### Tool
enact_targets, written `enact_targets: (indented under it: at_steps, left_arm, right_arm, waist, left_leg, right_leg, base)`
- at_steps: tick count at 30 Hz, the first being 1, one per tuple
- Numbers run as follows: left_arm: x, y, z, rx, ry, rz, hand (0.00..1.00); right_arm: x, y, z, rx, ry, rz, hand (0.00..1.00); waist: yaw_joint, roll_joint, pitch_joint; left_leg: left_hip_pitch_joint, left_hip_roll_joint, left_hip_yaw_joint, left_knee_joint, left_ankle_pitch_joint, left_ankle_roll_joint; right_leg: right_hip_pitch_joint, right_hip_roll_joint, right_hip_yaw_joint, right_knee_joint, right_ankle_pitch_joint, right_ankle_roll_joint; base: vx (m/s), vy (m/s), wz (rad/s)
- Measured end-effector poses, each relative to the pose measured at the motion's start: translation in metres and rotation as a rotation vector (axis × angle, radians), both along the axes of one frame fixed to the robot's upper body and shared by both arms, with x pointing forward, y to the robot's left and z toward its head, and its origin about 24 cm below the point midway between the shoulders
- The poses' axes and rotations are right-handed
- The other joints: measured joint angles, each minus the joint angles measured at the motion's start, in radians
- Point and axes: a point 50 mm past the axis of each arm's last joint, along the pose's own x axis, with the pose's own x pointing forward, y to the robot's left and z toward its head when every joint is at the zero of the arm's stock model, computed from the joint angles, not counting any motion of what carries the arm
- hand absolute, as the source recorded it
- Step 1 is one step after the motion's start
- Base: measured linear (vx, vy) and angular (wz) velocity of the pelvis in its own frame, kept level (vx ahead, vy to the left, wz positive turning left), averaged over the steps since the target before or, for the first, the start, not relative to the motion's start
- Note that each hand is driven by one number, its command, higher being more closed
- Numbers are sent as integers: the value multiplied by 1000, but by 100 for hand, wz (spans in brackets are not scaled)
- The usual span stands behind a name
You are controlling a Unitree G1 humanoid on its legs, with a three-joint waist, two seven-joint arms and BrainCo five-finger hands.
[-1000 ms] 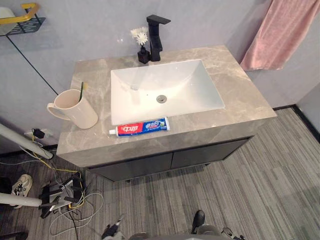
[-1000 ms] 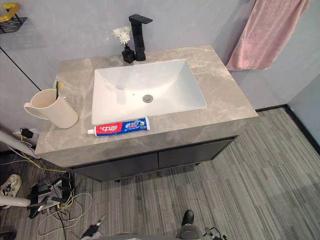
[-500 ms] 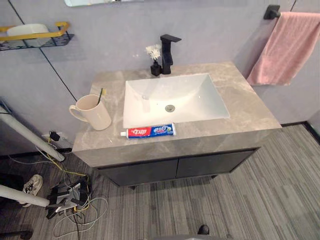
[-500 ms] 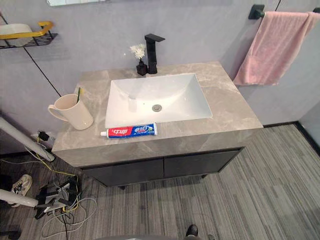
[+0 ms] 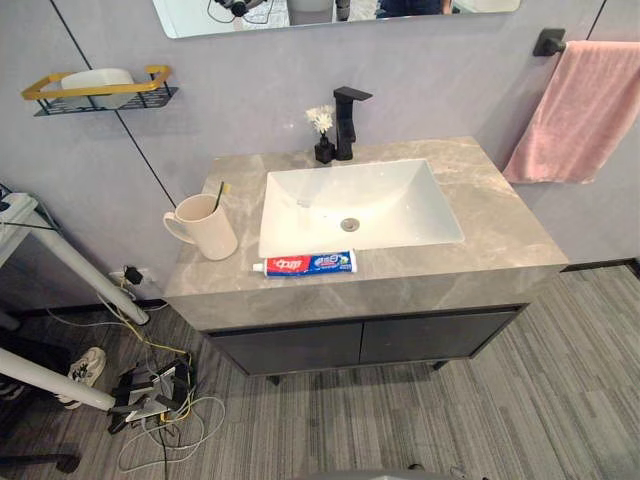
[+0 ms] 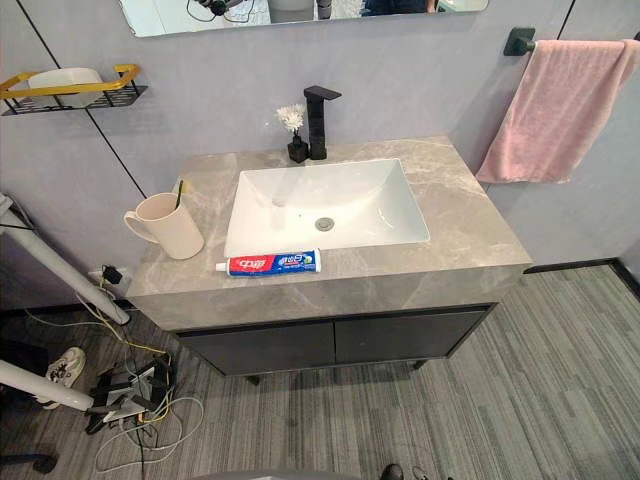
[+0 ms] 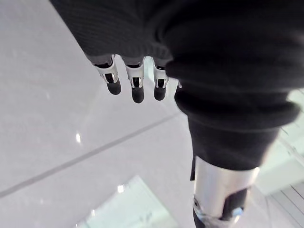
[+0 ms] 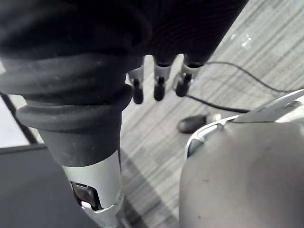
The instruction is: Organize washtable
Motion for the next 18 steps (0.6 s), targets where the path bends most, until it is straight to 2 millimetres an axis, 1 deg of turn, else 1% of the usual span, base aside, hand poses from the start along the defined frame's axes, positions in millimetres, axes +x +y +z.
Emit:
enact_targets:
  at_steps: [1,2,3,5,6,8,9,11,12,14,16,18]
  left_arm:
    - [5,-13,-2,46,28,-44,0]
    - [8,-21,-2,78,42,-70,0]
    - [11,-38,-2,147,70,-121,0]
    - [13,-58,1,240,88,-180,0]
    - [11,-73,6,296,77,-223,0]
    - [7,-85,12,337,54,-261,0]
    - [5,-95,12,371,49,-291,0]
    - [2,-109,9,426,58,-344,0]
    - [-1,-120,5,472,74,-387,0]
    - [-3,-132,-4,525,105,-441,0]
    - [-6,-139,-16,558,150,-484,0]
    - [-9,-147,-39,594,234,-549,0]
  right_arm:
    - [1,0,0,2,-1,1,0]
    - [2,1,0,5,-2,2,0]
    - [4,2,-1,11,-8,5,0]
    - [5,2,-1,20,-17,11,0]
    - [5,3,-1,25,-15,12,0]
    - [6,3,-1,31,-16,14,0]
    - [7,3,-2,38,-18,18,0]
    - [7,3,-2,42,-14,17,0]
    - [7,2,-2,41,-15,15,0]
    - [8,-1,-1,38,-14,19,0]
    - [10,-4,0,34,-15,22,0]
    - [11,-7,1,25,-17,26,0]
  waist:
    - [-3,0,0]
    - [-7,-1,0]
    - [-17,-2,1]
    - [-17,0,3]
    - [-18,-1,4]
    - [-18,-4,6]
    - [-18,-4,6]
    - [-16,-3,7]
    - [-15,-3,7]
    - [-14,1,10]
    - [-15,10,16]
    - [-17,24,22]
  left_leg:
    - [0,-1,-2,-4,3,2]
    - [1,-3,-3,-9,7,4]
    - [1,-9,-5,-20,17,9]
    - [2,-14,-7,-28,21,11]
    - [2,-16,-11,-28,21,11]
    - [1,-15,-15,-28,22,11]
    - [1,-15,-20,-28,22,12]
    - [-1,-15,-28,-29,23,13]
    - [-4,-15,-30,-28,25,12]
    - [-12,-16,-32,-27,28,13]
    - [-14,-18,-34,-27,30,13]
    - [-18,-19,-43,-27,34,12]
  right_leg:
    - [0,-1,-2,0,0,0]
    - [0,-3,-4,0,0,0]
    - [-1,-7,-8,0,0,0]
    - [-3,-12,-10,0,3,-3]
    - [-2,-14,-11,0,3,-3]
    - [-1,-14,-14,0,3,-3]
    - [2,-14,-19,0,3,-3]
    - [5,-14,-26,0,3,-3]
    - [4,-15,-28,0,3,-3]
    - [2,-17,-35,0,3,-3]
    - [1,-19,-37,0,4,-3]
    - [1,-21,-43,0,4,-2]
  base:
    - [-23,9,9]
    - [-19,12,11]
    - [-26,18,10]
    - [-30,29,7]
    - [-20,25,4]
    - [-14,10,6]
    - [-12,5,11]
    - [-7,6,11]
    - [-9,6,7]
    - [-17,9,11]
    - [-14,12,7]
    - [-9,9,6]
